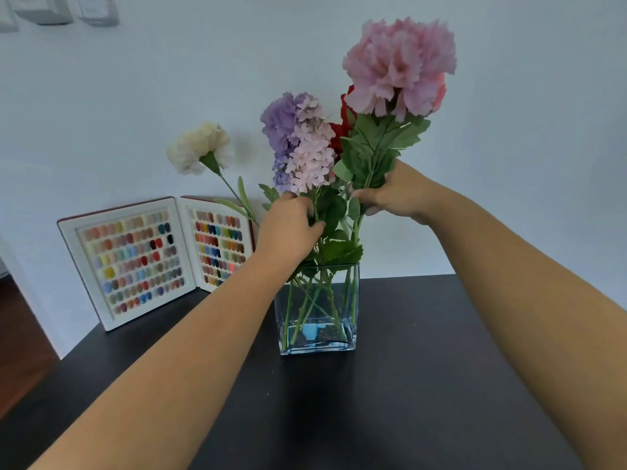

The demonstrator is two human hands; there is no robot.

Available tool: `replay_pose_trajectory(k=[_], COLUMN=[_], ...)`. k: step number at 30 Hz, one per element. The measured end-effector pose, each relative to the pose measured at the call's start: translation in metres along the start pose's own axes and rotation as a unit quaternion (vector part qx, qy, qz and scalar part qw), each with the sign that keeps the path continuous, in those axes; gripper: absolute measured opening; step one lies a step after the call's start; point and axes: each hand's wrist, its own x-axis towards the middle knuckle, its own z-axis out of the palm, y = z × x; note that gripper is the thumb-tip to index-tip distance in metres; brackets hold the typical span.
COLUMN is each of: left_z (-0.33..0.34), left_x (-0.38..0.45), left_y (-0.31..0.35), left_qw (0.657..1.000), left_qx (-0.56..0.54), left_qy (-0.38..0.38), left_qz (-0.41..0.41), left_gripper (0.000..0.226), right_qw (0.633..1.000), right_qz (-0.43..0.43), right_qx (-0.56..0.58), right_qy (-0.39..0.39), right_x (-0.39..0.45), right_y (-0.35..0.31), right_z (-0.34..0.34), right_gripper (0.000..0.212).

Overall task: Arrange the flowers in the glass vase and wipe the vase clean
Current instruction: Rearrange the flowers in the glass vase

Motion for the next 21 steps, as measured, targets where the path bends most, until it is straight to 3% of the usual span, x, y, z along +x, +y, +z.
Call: replay_pose_trajectory(k=[5,10,16,21], left_z=[-0.006,-0.009,-0.013,-0.015], left_x=[0.000,-0.001,-0.004,-0.006], left_y=[-0.002,-0.004,-0.007,-0.012], left_qw=[1.000,0.999,0.998,0.996], left_qx=[0.005,-0.010,-0.065,-0.085], left_qy=[-0.015,-0.025,-0.024,-0.025], left_qz=[0.013,0.020,-0.004,-0.006], left_gripper=[0.025,0.023,0.019,0.018], right_qw=[1.000,0.998,0.984,0.981], right_qz=[0.026,0.043,0.070,0.063], right_qx=[0.014,-0.039,0.150,0.182], right_qy=[0.009,-0.017,-0.060,0.002], right_x=[-0.002,-0.013,-0.030,-0.053], right_y=[0.008,0.025,0.034,0.046], right_z=[0.015,0.036,0.029,0.035], right_gripper=[0.020,0.003,0.059,0.044])
